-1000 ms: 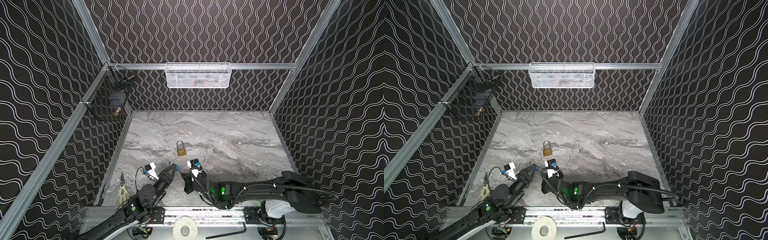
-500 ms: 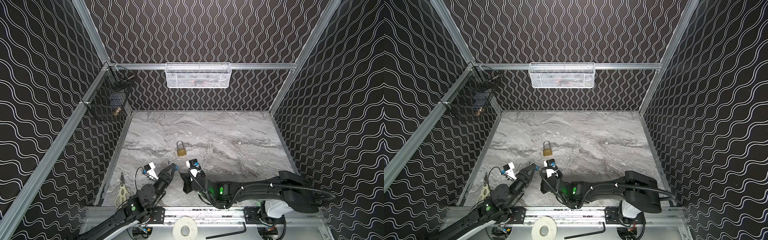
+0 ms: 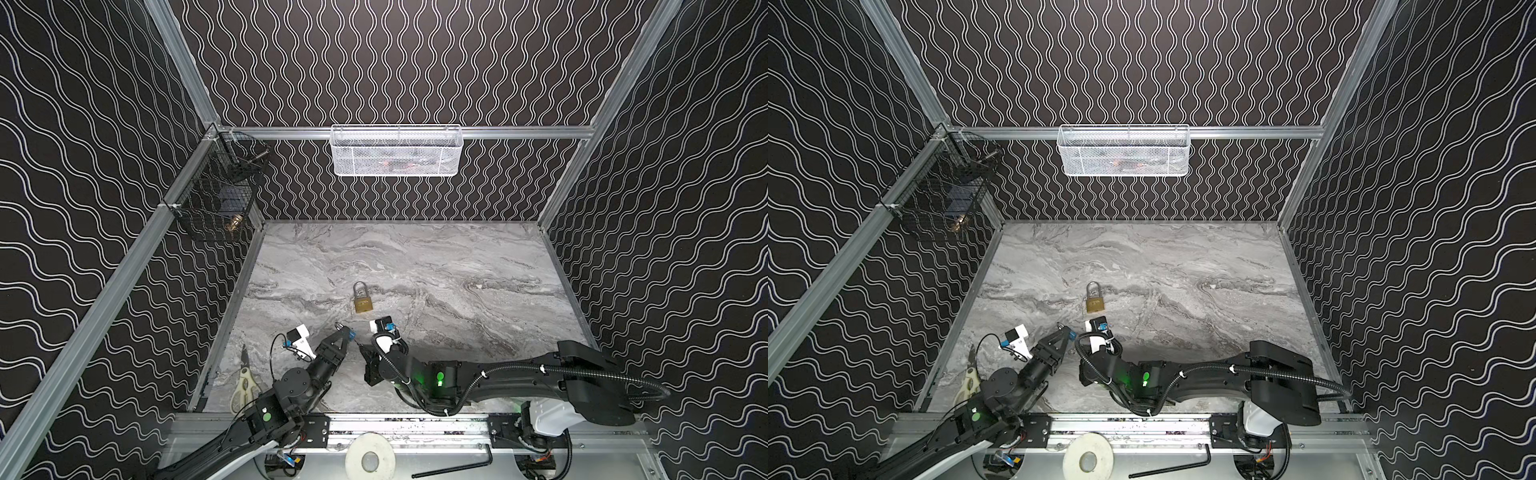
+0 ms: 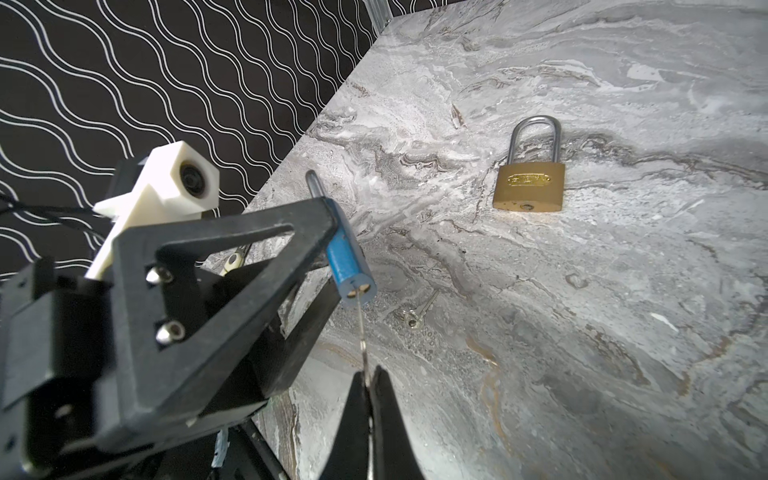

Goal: Unlock with the key

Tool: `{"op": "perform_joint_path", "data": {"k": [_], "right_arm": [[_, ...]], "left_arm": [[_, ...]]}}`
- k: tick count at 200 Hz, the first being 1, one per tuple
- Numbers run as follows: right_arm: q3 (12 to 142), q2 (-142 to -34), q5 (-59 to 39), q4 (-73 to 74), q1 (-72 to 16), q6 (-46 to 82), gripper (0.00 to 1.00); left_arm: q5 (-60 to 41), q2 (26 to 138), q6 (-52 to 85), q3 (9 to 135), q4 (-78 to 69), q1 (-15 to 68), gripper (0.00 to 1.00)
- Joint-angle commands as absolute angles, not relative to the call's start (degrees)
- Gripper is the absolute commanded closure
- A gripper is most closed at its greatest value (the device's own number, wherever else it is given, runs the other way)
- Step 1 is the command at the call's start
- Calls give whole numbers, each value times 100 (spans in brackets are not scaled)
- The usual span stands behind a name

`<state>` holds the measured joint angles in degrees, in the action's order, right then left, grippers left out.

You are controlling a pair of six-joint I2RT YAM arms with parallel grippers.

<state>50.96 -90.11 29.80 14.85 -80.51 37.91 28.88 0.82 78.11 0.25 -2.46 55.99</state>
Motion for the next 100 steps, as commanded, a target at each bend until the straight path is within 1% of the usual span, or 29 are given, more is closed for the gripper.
{"op": "perform_joint_path", "data": {"k": [1, 32, 100], "right_arm": [[5258, -9099, 3117, 1421, -8045, 3757, 100], [5392, -9160, 3199, 1113, -8043, 3901, 100], [5125, -8972, 3059, 1282, -8051, 3973, 100]], "left_arm": [[2593, 70, 7864, -17, -217, 5608, 100], [2566, 79, 7901, 2, -244, 5607, 100], [2628, 76, 7867, 70, -152, 5607, 100]]}}
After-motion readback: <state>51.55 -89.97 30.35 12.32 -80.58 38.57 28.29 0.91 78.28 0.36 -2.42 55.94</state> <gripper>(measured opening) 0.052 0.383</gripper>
